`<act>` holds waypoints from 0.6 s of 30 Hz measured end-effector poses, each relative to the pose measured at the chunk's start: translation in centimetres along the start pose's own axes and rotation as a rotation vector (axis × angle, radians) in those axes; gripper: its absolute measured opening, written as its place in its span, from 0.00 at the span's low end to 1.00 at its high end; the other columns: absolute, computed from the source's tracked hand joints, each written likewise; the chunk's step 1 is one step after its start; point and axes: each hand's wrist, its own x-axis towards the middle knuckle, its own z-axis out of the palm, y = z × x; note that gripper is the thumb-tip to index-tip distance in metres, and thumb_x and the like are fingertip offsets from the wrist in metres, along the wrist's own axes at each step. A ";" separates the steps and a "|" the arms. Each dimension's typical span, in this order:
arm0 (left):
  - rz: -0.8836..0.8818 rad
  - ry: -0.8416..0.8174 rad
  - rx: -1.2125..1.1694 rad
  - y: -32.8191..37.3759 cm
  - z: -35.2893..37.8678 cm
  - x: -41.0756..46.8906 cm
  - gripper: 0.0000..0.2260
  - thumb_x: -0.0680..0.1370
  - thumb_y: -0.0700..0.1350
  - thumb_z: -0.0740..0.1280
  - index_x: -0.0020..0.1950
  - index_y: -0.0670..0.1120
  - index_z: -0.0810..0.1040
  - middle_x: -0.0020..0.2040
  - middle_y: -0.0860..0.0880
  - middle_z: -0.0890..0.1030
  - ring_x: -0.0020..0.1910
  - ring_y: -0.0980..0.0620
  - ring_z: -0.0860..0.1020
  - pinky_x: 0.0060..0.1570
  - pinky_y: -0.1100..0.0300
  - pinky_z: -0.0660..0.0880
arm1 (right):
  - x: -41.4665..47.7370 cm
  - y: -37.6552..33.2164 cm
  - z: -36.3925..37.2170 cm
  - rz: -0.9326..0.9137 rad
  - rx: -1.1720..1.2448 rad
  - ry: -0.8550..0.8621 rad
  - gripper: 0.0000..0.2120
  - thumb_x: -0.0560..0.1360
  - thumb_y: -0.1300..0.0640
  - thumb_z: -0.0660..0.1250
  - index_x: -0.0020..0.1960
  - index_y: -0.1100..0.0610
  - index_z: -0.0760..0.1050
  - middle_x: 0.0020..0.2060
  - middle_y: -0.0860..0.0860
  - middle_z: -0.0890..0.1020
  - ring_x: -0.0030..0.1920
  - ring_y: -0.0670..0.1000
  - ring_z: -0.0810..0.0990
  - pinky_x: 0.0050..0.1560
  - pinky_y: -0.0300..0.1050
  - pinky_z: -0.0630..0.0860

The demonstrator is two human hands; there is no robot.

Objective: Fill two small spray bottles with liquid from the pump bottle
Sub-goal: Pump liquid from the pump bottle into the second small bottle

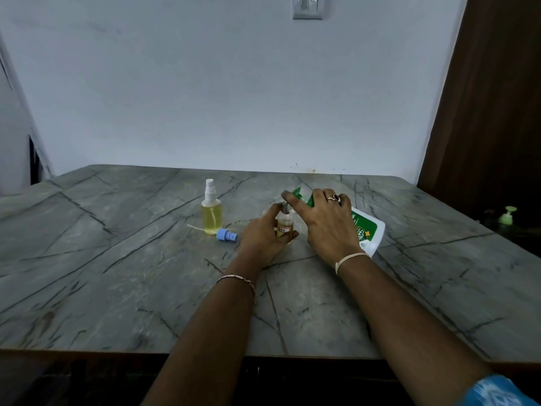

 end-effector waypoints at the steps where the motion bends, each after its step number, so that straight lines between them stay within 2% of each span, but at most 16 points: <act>1: -0.003 0.002 -0.002 0.0 0.0 0.0 0.27 0.73 0.55 0.71 0.69 0.54 0.66 0.56 0.46 0.81 0.54 0.46 0.79 0.52 0.55 0.74 | 0.0 0.0 0.0 -0.001 -0.001 0.000 0.40 0.70 0.61 0.68 0.74 0.43 0.53 0.56 0.58 0.74 0.59 0.61 0.72 0.59 0.61 0.67; 12: -0.014 -0.018 -0.019 -0.1 0.0 0.0 0.28 0.72 0.54 0.71 0.69 0.54 0.66 0.57 0.46 0.81 0.54 0.46 0.79 0.53 0.54 0.76 | 0.5 -0.6 0.3 0.027 0.015 0.027 0.33 0.70 0.59 0.69 0.69 0.46 0.59 0.55 0.57 0.74 0.58 0.60 0.72 0.59 0.60 0.67; 18: -0.012 -0.013 -0.037 -0.2 0.0 0.1 0.24 0.72 0.55 0.72 0.65 0.54 0.69 0.54 0.47 0.82 0.52 0.47 0.80 0.52 0.55 0.76 | 0.2 0.1 0.4 0.004 0.006 0.011 0.38 0.69 0.62 0.69 0.72 0.44 0.54 0.54 0.58 0.74 0.58 0.61 0.72 0.59 0.60 0.68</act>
